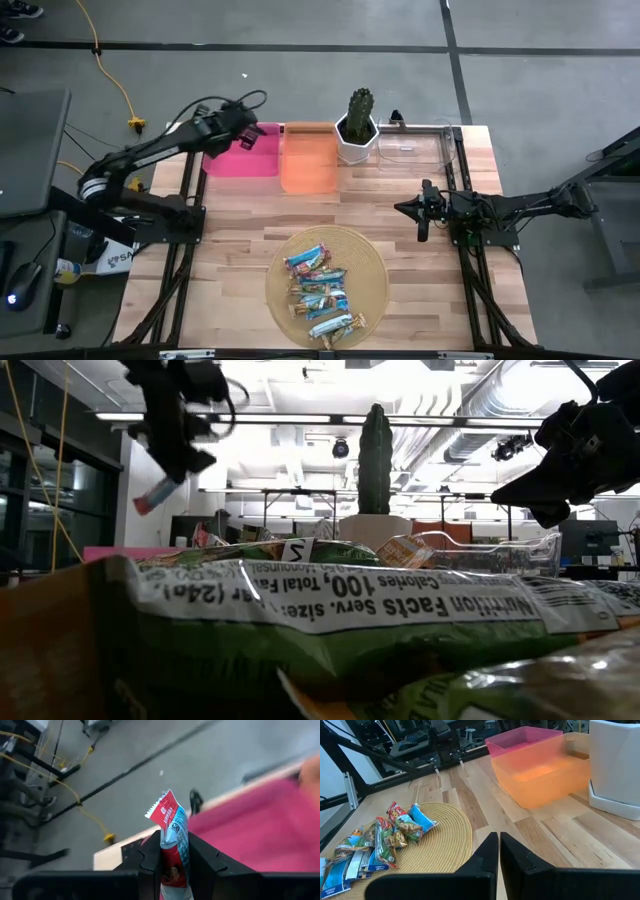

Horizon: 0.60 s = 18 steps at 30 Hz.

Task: Pick and place Granola Bars by type
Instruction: Put the red granola bar into the pink bin

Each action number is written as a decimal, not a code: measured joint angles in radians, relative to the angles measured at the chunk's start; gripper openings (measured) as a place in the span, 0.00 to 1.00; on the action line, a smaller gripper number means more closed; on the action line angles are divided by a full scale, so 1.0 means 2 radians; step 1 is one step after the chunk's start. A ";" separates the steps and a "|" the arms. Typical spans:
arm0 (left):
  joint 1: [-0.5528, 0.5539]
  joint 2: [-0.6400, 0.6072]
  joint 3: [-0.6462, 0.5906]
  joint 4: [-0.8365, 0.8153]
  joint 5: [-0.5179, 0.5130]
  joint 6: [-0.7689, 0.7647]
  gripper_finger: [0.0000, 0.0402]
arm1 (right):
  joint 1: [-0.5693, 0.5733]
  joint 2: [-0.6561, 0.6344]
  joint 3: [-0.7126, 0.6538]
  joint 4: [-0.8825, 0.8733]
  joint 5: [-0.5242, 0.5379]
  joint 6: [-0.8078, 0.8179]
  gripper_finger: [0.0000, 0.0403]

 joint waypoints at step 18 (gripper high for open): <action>0.004 0.162 0.000 0.079 0.141 0.356 0.16 | 0.000 0.000 0.000 0.000 0.000 0.000 0.00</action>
